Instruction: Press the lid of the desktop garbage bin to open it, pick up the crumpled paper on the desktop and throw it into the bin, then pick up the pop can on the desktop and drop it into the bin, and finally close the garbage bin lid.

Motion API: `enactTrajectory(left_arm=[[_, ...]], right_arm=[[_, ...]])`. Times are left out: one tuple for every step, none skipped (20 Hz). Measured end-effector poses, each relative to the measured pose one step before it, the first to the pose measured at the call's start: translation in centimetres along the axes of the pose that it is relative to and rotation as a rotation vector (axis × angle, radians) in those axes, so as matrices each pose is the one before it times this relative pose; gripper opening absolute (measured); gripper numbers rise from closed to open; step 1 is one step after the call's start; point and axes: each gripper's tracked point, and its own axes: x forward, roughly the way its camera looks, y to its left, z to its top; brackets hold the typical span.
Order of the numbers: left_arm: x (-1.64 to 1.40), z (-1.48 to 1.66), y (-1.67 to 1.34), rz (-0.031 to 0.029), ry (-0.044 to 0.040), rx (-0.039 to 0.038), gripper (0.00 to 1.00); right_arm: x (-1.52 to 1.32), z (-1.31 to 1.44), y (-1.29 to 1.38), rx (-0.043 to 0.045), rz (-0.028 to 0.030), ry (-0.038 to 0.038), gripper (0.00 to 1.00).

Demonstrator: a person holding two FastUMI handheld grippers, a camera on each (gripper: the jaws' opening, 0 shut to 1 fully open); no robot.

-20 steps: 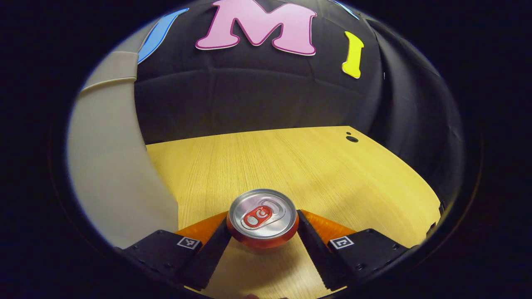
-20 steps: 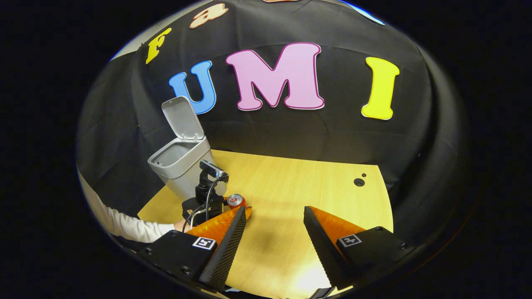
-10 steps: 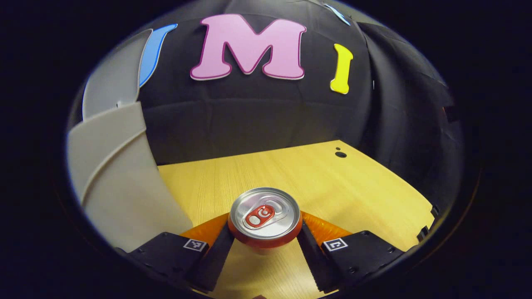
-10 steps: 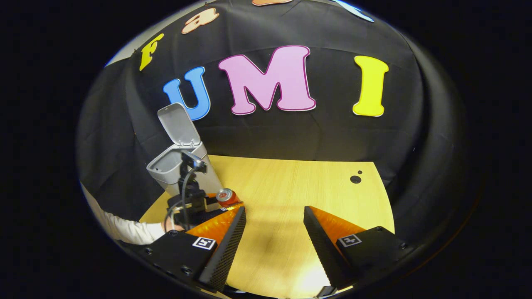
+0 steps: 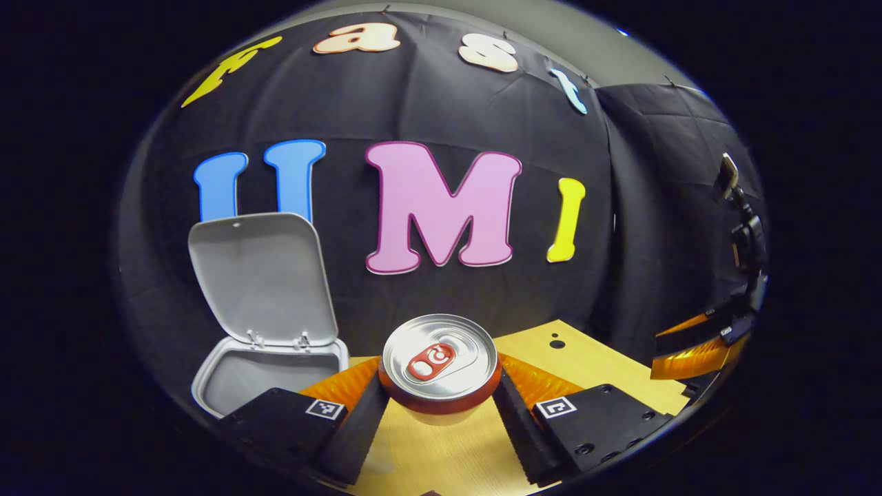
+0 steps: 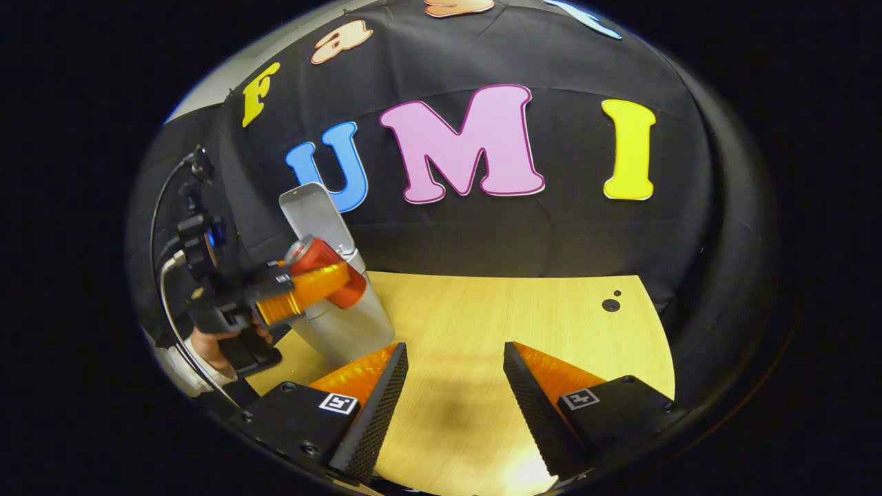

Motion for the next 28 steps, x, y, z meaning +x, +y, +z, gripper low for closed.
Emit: enactTrajectory(left_arm=[[-0.728, 1.034, 1.934, 0.03335, -0.01090, -0.00188, 0.85], [-0.847, 0.933, 1.789, 0.03019, -0.00890, 0.00306, 0.86], [-0.396, 0.403, 1.765, 0.02609, -0.00769, 0.00470, 0.86], [-0.122, 0.143, 1.823, 0.02803, -0.00218, 0.00832, 0.86], [0.087, -0.572, 1.706, 0.02940, 0.01783, 0.01382, 0.86], [-0.032, -0.838, 1.733, 0.03136, 0.02704, 0.00762, 0.86], [0.170, -0.615, 1.409, 0.01929, 0.01560, -0.00468, 0.86], [0.381, -0.680, 0.844, 0.01093, 0.02247, -0.01154, 0.86], [0.348, -0.971, 0.618, 0.00708, 0.02154, -0.01211, 0.85], [0.390, -1.177, 0.912, 0.00582, 0.03084, -0.00489, 0.86], [0.463, -1.056, 0.368, 0.00920, 0.02251, 0.00710, 0.86], [0.424, -0.897, 0.296, 0.00393, 0.01986, 0.00717, 0.86], [0.238, -0.791, 0.130, 0.00083, 0.02201, 0.00382, 0.86], [0.302, -0.630, 0.031, -0.00106, 0.01683, -0.00312, 0.86], [0.111, -0.499, -0.382, -0.00524, 0.00995, -0.00663, 0.86], [0.124, -0.122, -0.180, -0.00460, 0.00053, -0.00844, 0.87], [0.166, 0.119, 0.039, 0.00207, -0.00406, -0.00517, 0.88], [0.098, 0.094, 0.229, 0.00673, -0.00724, 0.00218, 0.88], [-0.010, 0.386, 0.350, 0.01581, -0.01439, 0.00902, 0.89], [-0.115, 0.700, 0.299, 0.01003, -0.01917, 0.01002, 0.91], [-0.316, 0.702, -0.084, -0.00214, -0.01956, 0.00690, 0.95], [-0.284, 1.020, -0.068, -0.00296, -0.02521, -0.00069, 0.95], [-0.124, 1.341, 0.049, -0.00334, -0.03572, -0.01229, 0.95], [-0.020, 1.739, -0.204, -0.00570, -0.03492, -0.01610, 0.95], [0.066, 1.385, 0.112, -0.00026, -0.03225, -0.00841, 0.95], [0.117, 1.740, 0.296, 0.00408, -0.03120, -0.00107, 0.95], [0.177, 1.719, 0.173, 0.00042, -0.03292, -0.00475, 0.95], [0.261, 1.932, 0.171, -0.00815, -0.02801, -0.01116, 0.95]], right_arm=[[0.066, 0.021, 0.371, 0.00118, 0.00482, -0.00431, 0.90], [0.083, -0.020, 0.329, 0.00268, 0.00510, -0.00448, 0.90], [0.010, 0.002, 0.329, 0.00207, 0.00439, -0.00318, 0.90], [-0.017, -0.024, 0.257, 0.00212, 0.00115, -0.00522, 0.90], [-0.008, 0.012, 0.222, 0.00280, 0.00269, -0.00444, 0.90], [-0.005, -0.101, 0.157, 0.00298, 0.00131, -0.00338, 0.90], [-0.031, -0.022, 0.084, 0.00100, -0.00019, -0.00210, 0.90], [-0.091, -0.141, 0.075, -0.00134, -0.00251, -0.00196, 0.90], [-0.116, 0.000, -0.008, -0.00165, -0.00332, -0.00262, 0.90], [-0.204, -0.207, 0.037, 0.00145, -0.00246, -0.00022, 0.90], [-0.155, -0.149, 0.055, 0.00374, -0.00279, 0.00062, 0.90], [-0.130, -0.107, -0.089, 0.00514, -0.00234, -0.00030, 0.90], [-0.145, -0.142, -0.068, 0.00559, -0.00332, -0.00033, 0.90], [-0.153, -0.099, -0.115, 0.00373, -0.00360, 0.00188, 0.90], [-0.167, -0.066, -0.139, 0.00216, -0.00455, -0.00178, 0.90], [-0.198, -0.064, -0.108, 0.00228, -0.00335, -0.00100, 0.90], [-0.130, -0.071, -0.174, 0.00235, -0.00280, -0.00003, 0.90], [-0.080, -0.033, -0.138, 0.00162, -0.00316, -0.00196, 0.90], [-0.141, -0.128, -0.153, 0.00196, -0.00327, -0.00139, 0.90], [-0.035, -0.137, -0.177, 0.00269, -0.00184, 0.00050, 0.90], [-0.117, -0.134, -0.154, 0.00319, -0.00209, -0.00004, 0.90], [-0.027, -0.079, -0.159, 0.00314, -0.00199, 0.00130, 0.90], [0.083, -0.173, -0.131, 0.00356, -0.00086, -0.00007, 0.90], [0.017, -0.151, -0.141, 0.00364, -0.00091, 0.00144, 0.90], [-0.005, -0.084, -0.045, 0.00214, -0.00025, 0.00049, 0.90], [0.122, 0.002, -0.039, 0.00097, -0.00033, -0.00024, 0.90], [0.126, -0.114, 0.012, -0.00038, 0.00236, 0.00094, 0.90], [0.083, 0.061, 0.056, -0.00220, 0.00135, -0.00080, 0.90]])
